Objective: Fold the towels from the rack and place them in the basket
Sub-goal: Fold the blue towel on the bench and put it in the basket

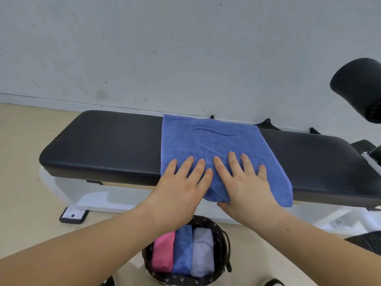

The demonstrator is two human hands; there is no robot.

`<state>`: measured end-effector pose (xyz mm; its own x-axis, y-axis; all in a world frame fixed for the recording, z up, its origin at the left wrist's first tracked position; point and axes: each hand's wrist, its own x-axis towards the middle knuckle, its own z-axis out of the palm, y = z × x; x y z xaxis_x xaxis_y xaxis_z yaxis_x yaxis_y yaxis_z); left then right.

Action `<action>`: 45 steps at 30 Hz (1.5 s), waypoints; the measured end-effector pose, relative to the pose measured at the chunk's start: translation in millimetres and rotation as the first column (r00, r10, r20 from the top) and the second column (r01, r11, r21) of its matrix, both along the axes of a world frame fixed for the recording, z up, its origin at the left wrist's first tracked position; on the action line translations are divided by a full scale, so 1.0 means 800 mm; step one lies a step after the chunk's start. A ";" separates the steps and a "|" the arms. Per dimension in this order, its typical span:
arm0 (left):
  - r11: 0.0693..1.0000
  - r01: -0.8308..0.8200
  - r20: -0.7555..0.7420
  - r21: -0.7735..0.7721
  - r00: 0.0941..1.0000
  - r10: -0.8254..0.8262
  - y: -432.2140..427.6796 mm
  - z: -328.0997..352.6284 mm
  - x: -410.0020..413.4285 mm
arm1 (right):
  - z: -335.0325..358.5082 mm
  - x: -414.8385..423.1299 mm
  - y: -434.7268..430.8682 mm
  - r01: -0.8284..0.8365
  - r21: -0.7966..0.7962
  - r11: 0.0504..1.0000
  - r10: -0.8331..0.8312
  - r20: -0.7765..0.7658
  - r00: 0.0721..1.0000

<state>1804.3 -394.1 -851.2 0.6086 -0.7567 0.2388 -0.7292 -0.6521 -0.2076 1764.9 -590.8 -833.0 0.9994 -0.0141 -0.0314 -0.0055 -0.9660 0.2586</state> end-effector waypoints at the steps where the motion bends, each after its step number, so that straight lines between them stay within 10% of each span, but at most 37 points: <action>1: 0.999 0.027 0.012 -0.031 1.000 -0.026 0.002 0.002 0.000 | -0.004 0.000 -0.002 -0.009 -0.003 1.000 0.009 0.013 1.000; 14: 0.974 0.066 -0.155 -0.215 0.983 -0.101 0.038 0.038 -0.006 | -0.028 -0.009 -0.011 -0.141 -0.070 0.988 0.152 0.205 0.967; 20: 0.961 -0.258 -0.150 -0.097 0.959 0.242 0.067 0.064 -0.011 | -0.022 -0.014 -0.007 -0.280 -0.067 0.958 0.287 0.254 0.924; 25: 0.741 -0.652 -0.886 -0.162 0.427 0.182 0.098 0.061 -0.016 | -0.016 -0.017 0.010 -0.351 -0.012 0.936 0.348 0.164 0.923; 29: 0.600 -0.763 -0.971 -0.240 0.184 -0.155 0.096 0.051 -0.022 | -0.010 -0.017 0.014 -0.319 0.027 0.947 0.315 0.107 0.943; 45: 0.471 -0.789 -0.905 -0.394 0.243 -0.350 0.099 0.088 -0.043 | -0.004 -0.015 0.020 -0.315 0.122 0.941 0.302 0.115 0.946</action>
